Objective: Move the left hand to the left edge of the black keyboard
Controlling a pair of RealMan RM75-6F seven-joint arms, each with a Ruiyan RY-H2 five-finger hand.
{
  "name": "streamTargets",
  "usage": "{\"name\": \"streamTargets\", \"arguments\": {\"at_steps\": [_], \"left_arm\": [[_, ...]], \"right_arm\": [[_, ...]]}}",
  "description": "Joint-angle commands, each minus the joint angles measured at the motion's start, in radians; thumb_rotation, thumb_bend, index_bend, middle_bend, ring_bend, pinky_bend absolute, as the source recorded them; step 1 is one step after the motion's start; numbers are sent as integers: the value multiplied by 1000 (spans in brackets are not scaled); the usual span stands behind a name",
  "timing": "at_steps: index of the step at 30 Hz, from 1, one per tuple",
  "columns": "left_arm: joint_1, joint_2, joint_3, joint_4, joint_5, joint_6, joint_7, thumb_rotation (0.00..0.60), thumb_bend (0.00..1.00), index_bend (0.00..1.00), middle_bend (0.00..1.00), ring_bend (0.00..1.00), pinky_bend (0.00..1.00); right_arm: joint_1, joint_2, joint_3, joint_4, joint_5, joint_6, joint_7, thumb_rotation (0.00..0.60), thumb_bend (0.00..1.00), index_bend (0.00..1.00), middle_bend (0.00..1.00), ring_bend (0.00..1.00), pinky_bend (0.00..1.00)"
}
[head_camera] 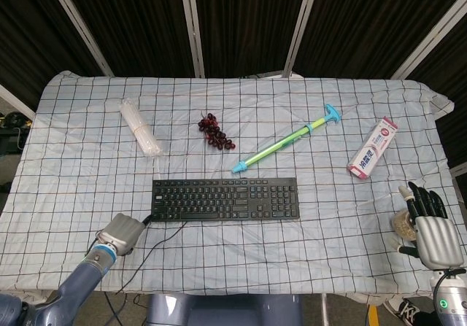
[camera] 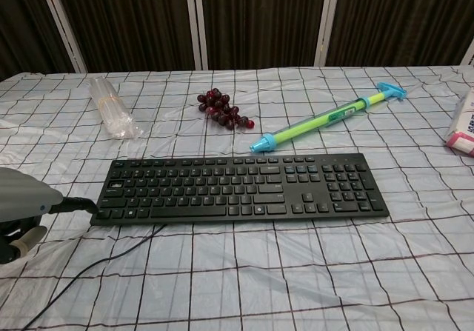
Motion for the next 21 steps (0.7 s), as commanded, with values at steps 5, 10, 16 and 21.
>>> {"name": "streamTargets", "arguments": {"at_steps": [5,10,16,21], "left_arm": [[-16,-12,3,9,-5,2,-21,600,777,0,866,744,547],[-28,-22,12,13,-16,-3,-18,600,777,0,866,744,547],[-38,-26,25,10,-29,0,-19,600,779,0,866,744,547],[-46,-26,32,11,-38,0,-24,600,778,0,866,744,547]], "right_arm": [[0,0,0,-1,0,-1,1,600,58,38,0,0,0],[0,1,-1,-2,0,-1,2,600,57,38,0,0,0],[0,-1,1,-1,0,1,4,600,58,38,0,0,0],[0,-1,0,-2,-1,2,5,600,57,37,0,0,0]]}}
